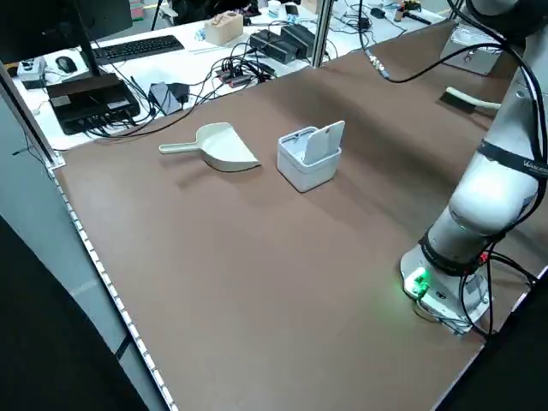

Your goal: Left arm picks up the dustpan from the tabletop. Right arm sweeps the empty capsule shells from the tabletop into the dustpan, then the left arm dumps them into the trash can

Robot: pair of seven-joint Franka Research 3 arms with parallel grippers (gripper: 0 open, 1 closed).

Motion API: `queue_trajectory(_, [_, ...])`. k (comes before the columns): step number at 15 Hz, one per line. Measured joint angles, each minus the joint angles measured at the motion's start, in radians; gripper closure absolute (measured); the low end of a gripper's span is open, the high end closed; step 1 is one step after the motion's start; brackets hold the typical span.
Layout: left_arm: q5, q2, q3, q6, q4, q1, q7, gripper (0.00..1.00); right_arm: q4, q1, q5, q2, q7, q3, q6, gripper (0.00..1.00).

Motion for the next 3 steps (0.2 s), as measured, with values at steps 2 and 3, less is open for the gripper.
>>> queue_trajectory(2, [0.000, 0.004, 0.002, 0.000, -0.003, 0.000, 0.004, 0.00, 0.000, 0.000, 0.000, 0.000, -0.058, -0.005, 0.001, 0.00])
queue_trajectory(3, [0.000, 0.004, 0.002, 0.000, -0.003, 0.000, 0.004, 0.00, 0.000, -0.001, 0.000, 0.000, -0.088, -0.007, 0.001, 0.00])
